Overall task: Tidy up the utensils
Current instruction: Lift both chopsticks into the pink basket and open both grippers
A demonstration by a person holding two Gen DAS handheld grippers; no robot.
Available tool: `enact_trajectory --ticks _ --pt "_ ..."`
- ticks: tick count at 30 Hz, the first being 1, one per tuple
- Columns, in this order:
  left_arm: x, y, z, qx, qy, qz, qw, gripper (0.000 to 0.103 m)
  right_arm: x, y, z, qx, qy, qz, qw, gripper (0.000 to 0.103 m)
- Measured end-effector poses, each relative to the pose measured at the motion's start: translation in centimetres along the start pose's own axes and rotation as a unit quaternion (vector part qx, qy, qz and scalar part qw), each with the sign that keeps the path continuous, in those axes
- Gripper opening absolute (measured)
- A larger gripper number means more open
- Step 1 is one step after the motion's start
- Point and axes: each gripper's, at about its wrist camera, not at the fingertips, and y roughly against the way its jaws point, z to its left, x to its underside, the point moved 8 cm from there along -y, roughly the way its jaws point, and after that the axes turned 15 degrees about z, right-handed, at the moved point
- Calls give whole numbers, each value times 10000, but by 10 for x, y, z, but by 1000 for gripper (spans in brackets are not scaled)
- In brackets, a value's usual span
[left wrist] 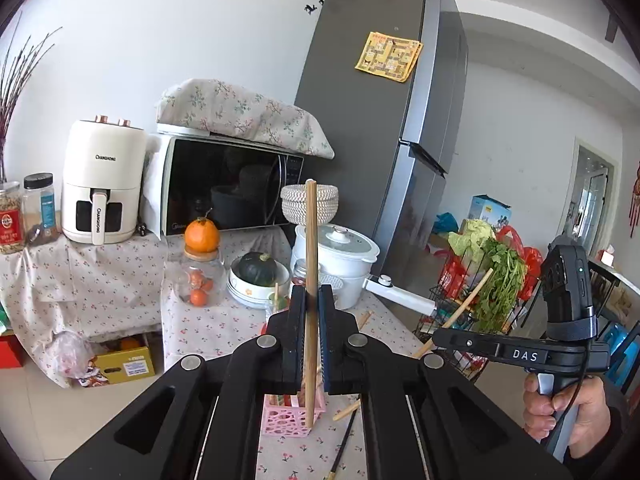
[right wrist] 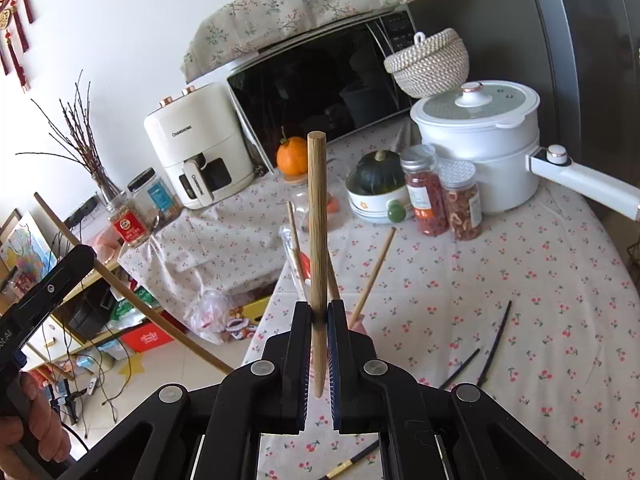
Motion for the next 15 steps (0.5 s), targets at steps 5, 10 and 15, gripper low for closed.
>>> enact_trajectory --ticks 5,10,15 --pt "-10 -21 7 -155 65 -71 9998 6 -12 -2 8 127 91 -231 9996 4" --pt "-5 -60 14 -360 160 134 9991 6 -21 -14 11 409 239 -387 9981 4" --pt "8 -98 19 -527 145 401 9977 6 -26 -38 8 569 261 -277 9977 4"
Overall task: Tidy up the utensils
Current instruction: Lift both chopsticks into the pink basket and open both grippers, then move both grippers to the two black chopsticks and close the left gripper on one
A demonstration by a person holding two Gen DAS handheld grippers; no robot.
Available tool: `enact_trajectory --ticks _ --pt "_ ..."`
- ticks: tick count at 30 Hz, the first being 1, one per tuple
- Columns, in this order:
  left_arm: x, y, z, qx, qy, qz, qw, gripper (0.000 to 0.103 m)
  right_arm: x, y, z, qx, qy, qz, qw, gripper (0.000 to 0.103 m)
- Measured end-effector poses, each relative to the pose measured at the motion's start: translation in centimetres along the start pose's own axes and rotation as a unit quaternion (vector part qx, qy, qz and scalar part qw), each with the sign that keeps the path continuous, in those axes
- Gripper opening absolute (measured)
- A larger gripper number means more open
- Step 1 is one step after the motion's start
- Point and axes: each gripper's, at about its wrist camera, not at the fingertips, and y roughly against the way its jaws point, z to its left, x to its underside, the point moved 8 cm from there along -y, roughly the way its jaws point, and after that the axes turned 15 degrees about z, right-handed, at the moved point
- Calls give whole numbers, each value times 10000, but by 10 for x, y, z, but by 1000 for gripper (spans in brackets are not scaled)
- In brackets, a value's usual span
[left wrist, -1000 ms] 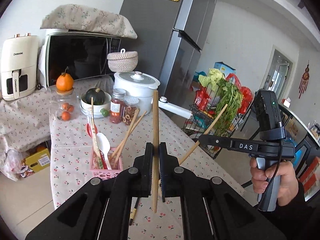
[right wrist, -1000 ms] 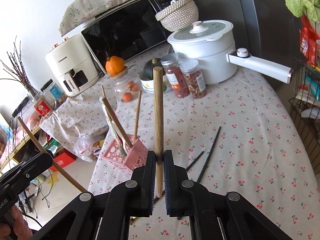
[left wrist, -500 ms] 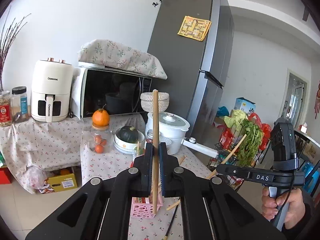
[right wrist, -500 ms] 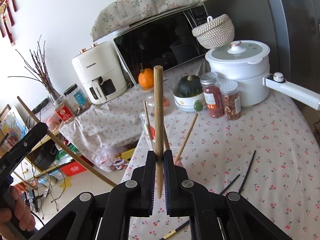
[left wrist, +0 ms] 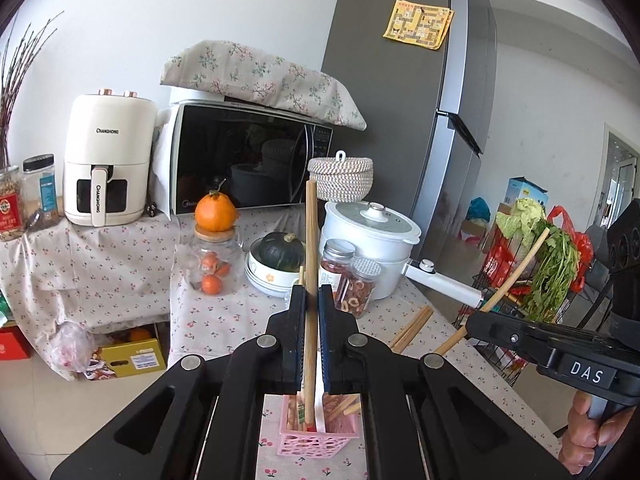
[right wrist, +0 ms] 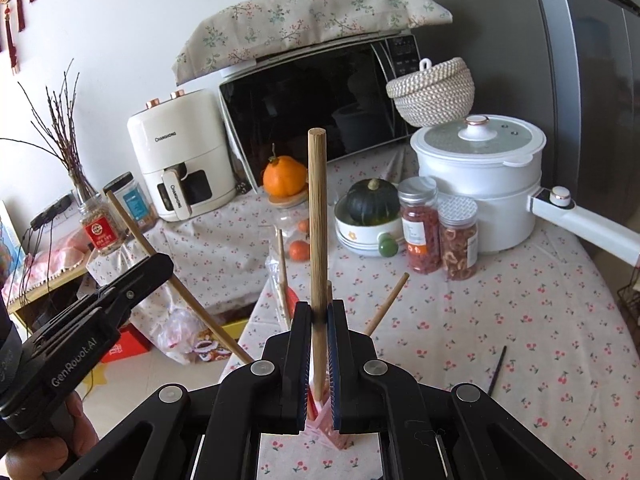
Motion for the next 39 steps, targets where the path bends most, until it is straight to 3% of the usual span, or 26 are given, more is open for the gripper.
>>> enact_trajectory --ticks 7,10,14,15,17,21,27,30,34,39 --pt "7 -34 3 39 208 448 9988 6 5 -33 3 -124 60 373 9992 7" --pt "10 -38 -1 26 244 570 9981 12 4 -36 0 -307 -81 421 9986 20" --pt "12 -30 -5 135 282 534 9981 55 -1 -20 -11 -706 -432 279 9962 30" --pt "12 -26 -4 172 342 496 9980 62 -3 -15 -13 -761 -481 230 9957 32" --pt "15 -23 -2 217 448 551 9972 65 -4 -6 -20 -749 -528 132 9957 37" --pt "29 -19 -1 95 476 829 9954 74 0 6 -38 -483 -548 133 9972 46" --pt "69 -11 -14 -59 275 1193 9925 90 23 8 -83 33 -768 495 9958 66" --pt "99 -23 -20 -172 148 1436 9894 91 38 4 -106 484 -841 677 9930 71" --pt "136 -49 -33 -162 142 1972 9801 91 58 -9 -130 782 -934 1082 9866 74" --pt "152 -68 -56 -207 -129 2298 9729 91 78 -19 -149 1019 -964 1495 9788 80"
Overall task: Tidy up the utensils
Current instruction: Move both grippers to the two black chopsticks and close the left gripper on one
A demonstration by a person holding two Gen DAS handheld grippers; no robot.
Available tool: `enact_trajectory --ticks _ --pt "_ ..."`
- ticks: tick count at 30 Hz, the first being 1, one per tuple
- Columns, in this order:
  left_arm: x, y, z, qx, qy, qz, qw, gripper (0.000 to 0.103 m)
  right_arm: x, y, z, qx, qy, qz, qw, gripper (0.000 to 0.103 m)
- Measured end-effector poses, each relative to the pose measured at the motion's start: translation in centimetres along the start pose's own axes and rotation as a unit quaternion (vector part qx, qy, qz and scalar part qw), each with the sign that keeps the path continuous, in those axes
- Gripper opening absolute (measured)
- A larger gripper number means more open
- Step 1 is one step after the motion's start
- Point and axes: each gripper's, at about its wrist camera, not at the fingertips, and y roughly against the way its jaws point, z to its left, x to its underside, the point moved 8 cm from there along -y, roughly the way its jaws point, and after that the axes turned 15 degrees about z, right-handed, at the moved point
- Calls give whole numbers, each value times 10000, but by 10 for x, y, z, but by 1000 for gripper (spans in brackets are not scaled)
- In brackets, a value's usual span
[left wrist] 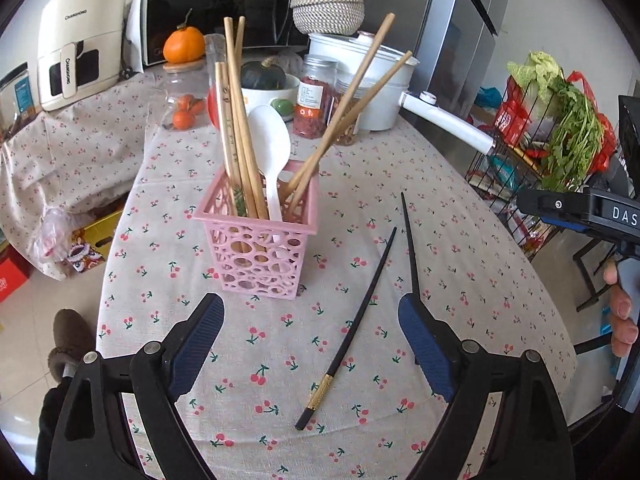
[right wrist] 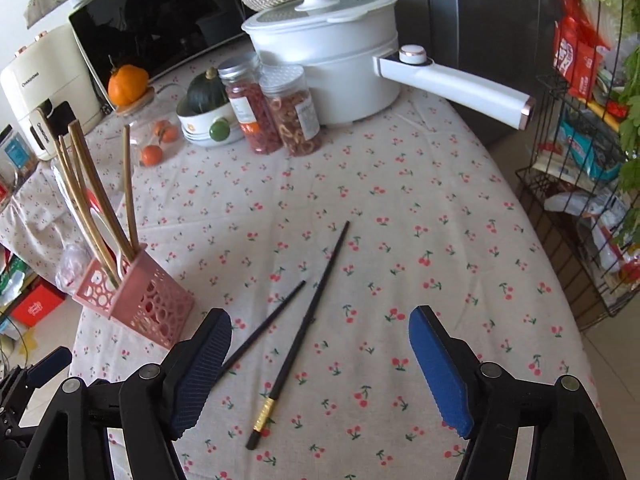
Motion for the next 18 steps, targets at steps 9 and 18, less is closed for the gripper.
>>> enact_trajectory --ticks 9,18 --pt "11 -38 -31 459 -440 859 9943 58 7 -14 -13 80 -88 386 9992 84" --pt "-6 -77 -65 270 -1029 1018 9891 36 9 -28 -36 247 -439 746 9959 84"
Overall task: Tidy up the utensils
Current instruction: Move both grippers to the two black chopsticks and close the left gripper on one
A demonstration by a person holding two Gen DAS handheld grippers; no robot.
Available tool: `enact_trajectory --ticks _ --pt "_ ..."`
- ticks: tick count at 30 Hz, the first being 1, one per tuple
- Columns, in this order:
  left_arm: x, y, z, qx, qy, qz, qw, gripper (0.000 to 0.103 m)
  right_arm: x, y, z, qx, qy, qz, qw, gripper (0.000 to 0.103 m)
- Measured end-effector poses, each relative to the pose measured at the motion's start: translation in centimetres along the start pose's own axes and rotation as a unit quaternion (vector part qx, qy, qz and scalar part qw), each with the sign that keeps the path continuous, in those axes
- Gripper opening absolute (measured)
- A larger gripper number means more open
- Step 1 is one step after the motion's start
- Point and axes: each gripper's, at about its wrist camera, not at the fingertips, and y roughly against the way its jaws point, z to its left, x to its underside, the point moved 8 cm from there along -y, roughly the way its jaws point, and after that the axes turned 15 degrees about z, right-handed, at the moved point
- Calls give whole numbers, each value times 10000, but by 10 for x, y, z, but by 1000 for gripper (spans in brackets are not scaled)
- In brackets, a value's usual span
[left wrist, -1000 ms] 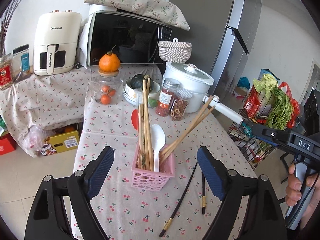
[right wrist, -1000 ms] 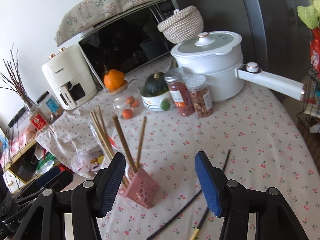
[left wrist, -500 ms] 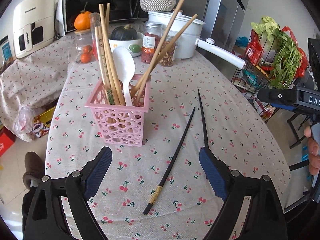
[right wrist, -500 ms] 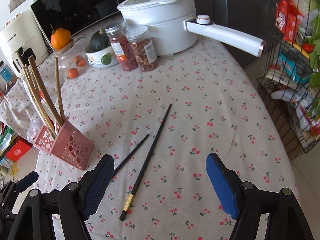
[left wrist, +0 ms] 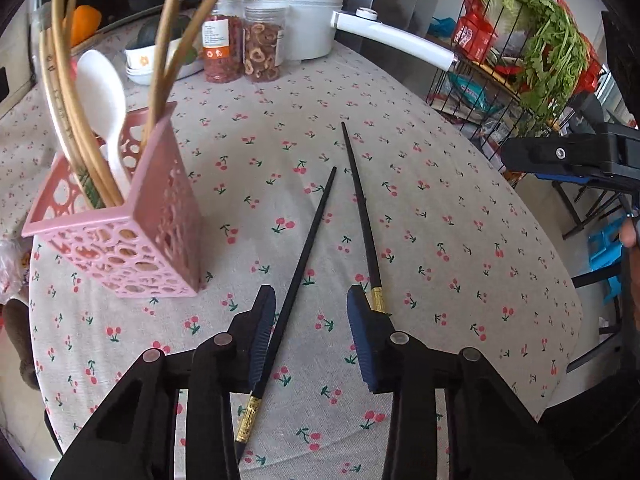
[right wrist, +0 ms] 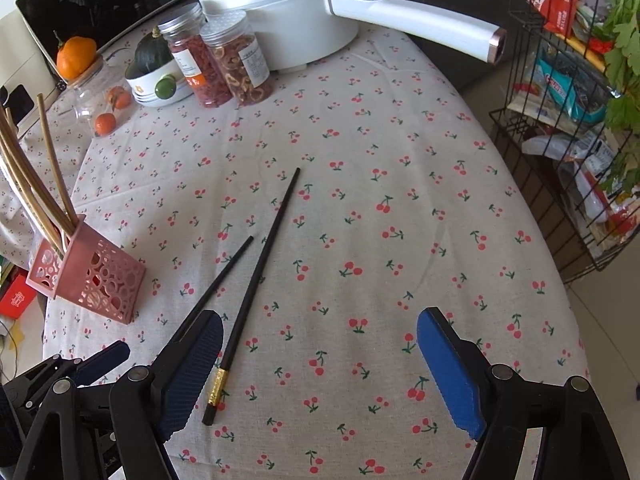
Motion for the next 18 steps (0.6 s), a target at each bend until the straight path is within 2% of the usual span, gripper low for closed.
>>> enact_trajectory --ticks 4,9,10,14,16,17,18 --pt "-21 -21 -9 -215 -139 103 9996 32 -3 -5 -6 15 -86 74 9999 84" --pt "-44 -46 -5 -284 44 212 9994 32 -5 -9 -12 49 -111 131 9998 84" --pt "-49 -46 -5 -312 23 54 9995 32 -6 -8 -14 57 -149 126 9998 84" --pt "-52 -50 -5 -383 30 -147 9992 31 -8 -12 -21 26 -273 193 9994 84" --pt "-50 -49 -5 -499 -25 -191 9986 19 -9 -15 -22 0 -334 253 9991 84" --pt "-48 -48 -5 -493 -12 -179 9986 9 -10 -16 -21 -21 -363 273 9990 84" --pt "-47 -48 -4 -457 20 -153 9988 8 -10 -17 -20 -43 -384 290 9988 84"
